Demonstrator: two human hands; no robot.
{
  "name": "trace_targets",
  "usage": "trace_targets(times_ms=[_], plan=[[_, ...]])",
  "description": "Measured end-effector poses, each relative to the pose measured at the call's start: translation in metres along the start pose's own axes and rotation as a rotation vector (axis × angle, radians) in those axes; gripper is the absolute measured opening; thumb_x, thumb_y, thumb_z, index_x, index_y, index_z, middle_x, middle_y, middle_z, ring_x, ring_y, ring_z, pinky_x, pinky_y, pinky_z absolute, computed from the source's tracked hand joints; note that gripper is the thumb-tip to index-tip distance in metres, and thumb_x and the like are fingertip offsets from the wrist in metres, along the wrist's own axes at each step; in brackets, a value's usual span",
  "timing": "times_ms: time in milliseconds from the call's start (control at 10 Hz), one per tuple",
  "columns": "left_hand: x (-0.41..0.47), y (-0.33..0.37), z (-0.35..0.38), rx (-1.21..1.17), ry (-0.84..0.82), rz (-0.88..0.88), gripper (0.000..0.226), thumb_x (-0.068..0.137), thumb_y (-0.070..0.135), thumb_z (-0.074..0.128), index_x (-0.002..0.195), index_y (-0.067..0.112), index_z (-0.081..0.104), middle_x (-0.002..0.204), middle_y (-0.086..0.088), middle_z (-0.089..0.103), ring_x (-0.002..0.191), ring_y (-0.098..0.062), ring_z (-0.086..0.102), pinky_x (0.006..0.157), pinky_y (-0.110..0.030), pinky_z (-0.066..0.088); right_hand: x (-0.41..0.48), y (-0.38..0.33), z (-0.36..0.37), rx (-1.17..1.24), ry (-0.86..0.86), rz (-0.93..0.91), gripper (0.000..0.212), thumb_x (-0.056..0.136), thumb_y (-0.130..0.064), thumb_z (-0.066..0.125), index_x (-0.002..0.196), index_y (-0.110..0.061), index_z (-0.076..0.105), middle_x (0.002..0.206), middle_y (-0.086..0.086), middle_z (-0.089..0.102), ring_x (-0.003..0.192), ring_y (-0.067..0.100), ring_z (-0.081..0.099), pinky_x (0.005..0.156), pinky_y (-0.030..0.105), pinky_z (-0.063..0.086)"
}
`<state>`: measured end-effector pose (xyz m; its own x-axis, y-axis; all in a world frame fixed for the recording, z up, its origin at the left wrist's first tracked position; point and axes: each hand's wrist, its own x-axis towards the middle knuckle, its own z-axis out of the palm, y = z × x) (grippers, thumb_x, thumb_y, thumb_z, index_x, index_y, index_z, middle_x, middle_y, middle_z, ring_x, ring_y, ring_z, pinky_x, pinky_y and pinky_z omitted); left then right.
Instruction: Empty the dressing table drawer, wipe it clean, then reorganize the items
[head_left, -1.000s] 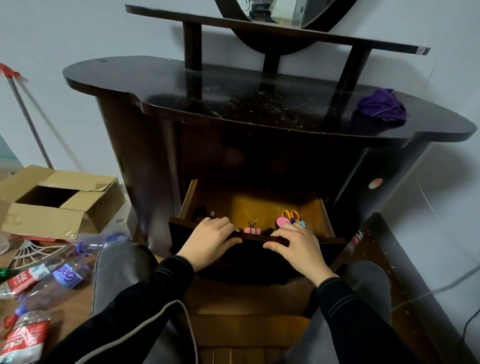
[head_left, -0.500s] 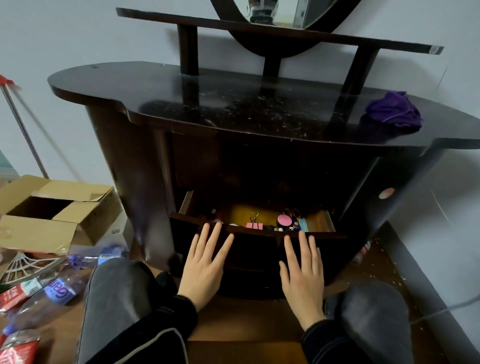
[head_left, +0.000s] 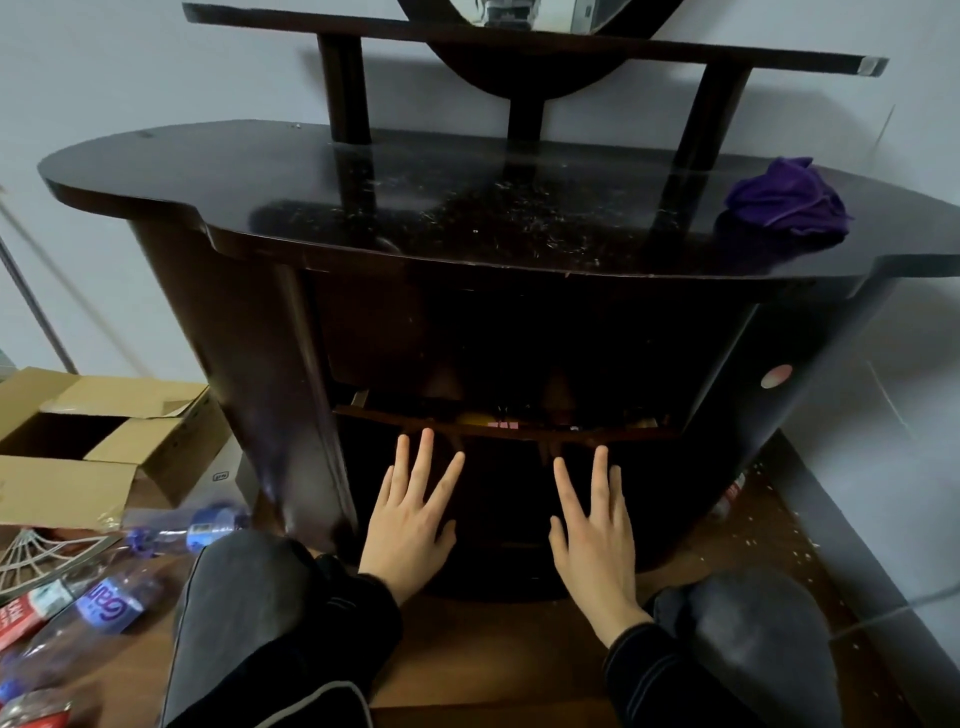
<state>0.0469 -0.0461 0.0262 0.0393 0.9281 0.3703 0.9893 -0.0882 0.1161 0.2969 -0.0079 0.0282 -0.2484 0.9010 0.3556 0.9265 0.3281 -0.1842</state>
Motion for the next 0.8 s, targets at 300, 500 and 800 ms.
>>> trace_targets(times_ms=[300,500,800], plan=[[0.038,-0.001,0.003,0.055,-0.105,-0.028,0.097,0.087,0.048,0.063,0.161,0.027,0.003,0.164,-0.016,-0.022,0.151,-0.044,-0.007,0.117,-0.050,0.031,0.034,-0.010,-0.002,-0.029,-0.104,0.024,0.093,0.091,-0.026,0.069,0.162,-0.027,0.009,0.164,0.020,-0.022,0.147,0.044,0.028,0.095,0.043,0.056],[0.039,-0.003,-0.002,0.046,-0.154,-0.030,0.091,0.090,0.045,0.059,0.161,0.028,0.005,0.162,-0.012,-0.030,0.151,-0.042,-0.010,0.120,-0.053,0.026,0.037,-0.008,-0.007,-0.036,-0.132,-0.002,0.091,0.091,-0.025,0.067,0.162,-0.027,0.010,0.162,0.019,-0.028,0.147,0.041,0.029,0.088,0.037,0.059],[0.023,0.007,-0.061,-0.059,-0.129,-0.041,0.063,0.096,0.048,0.050,0.153,0.026,0.035,0.157,0.000,0.034,0.145,-0.024,0.032,0.114,-0.038,0.036,0.050,-0.016,-0.075,0.066,-0.265,-0.028,0.052,0.101,-0.037,0.050,0.150,-0.026,0.038,0.154,-0.002,0.037,0.124,0.018,0.053,0.082,0.029,0.056]])
